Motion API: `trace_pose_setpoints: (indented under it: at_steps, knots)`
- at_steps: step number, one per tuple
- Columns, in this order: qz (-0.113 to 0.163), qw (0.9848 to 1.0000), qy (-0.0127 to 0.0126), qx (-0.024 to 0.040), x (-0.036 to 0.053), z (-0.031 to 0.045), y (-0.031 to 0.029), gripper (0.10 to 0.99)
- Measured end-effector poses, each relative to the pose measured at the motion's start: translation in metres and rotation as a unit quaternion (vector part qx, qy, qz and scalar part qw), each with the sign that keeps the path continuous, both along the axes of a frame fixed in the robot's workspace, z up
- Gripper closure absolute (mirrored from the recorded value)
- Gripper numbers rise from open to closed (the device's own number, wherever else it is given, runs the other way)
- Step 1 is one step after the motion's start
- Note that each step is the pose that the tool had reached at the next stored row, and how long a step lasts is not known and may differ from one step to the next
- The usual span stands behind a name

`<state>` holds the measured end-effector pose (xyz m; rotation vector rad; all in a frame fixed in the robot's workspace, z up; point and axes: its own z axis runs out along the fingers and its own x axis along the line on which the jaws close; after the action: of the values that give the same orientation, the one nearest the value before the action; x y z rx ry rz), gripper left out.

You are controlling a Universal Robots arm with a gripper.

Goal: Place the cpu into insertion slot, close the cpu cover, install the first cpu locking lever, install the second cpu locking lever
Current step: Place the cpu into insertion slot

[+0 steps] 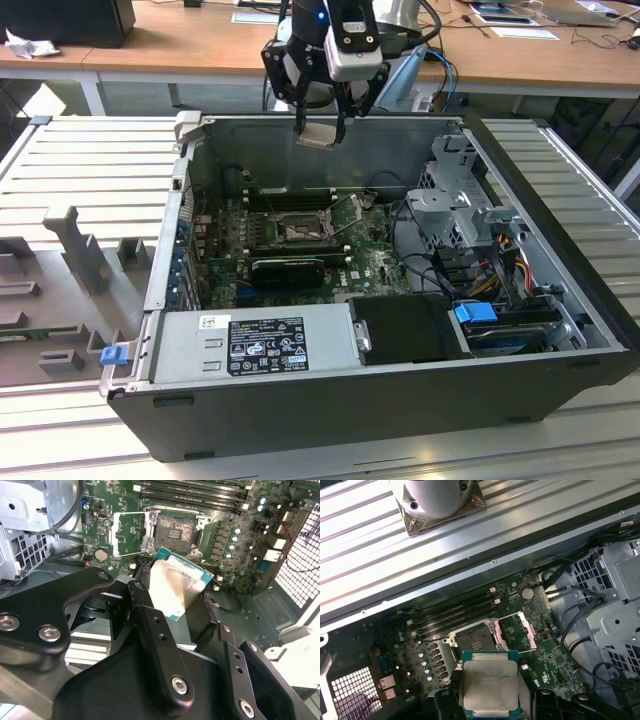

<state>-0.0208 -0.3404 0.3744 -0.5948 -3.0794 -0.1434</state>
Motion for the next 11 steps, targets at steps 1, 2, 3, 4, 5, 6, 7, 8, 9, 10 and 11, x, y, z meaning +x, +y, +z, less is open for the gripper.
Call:
trace_pose_setpoints:
  at_steps: [1, 2, 3, 4, 5, 6, 7, 8, 9, 10, 11]
  knots:
    - [-0.003, 1.0, 0.0, 0.0, 0.0, 0.0, 0.0, 0.557]
    - [-0.006, 1.0, 0.0, 0.0, 0.0, 0.0, 0.0, 0.557]
    - [-0.008, 1.0, 0.0, 0.0, 0.0, 0.0, 0.0, 0.557]
    - [-0.011, 0.9999, 0.0, 0.0, 0.0, -0.0001, 0.0, 0.557]
    - [-0.014, 0.9999, 0.0, 0.0, 0.0, -0.0001, 0.0, 0.557]
    - [-0.016, 0.9999, 0.0, 0.0, 0.0, -0.0001, 0.0, 0.557]
    - [-0.018, 0.9998, 0.0, 0.0, 0.0, -0.0001, 0.0, 0.557]
    - [-0.02, 0.9998, 0.0, 0.0, 0.0, -0.0001, 0.0, 0.557]
    - [-0.022, 0.9998, 0.0, 0.0, 0.0, -0.0001, 0.0, 0.557]
    - [-0.026, 0.9997, 0.0, 0.0, 0.0, -0.0001, 0.0, 0.557]
    - [-0.028, 0.9996, 0.0, 0.0, 0.0, -0.0001, 0.0, 0.557]
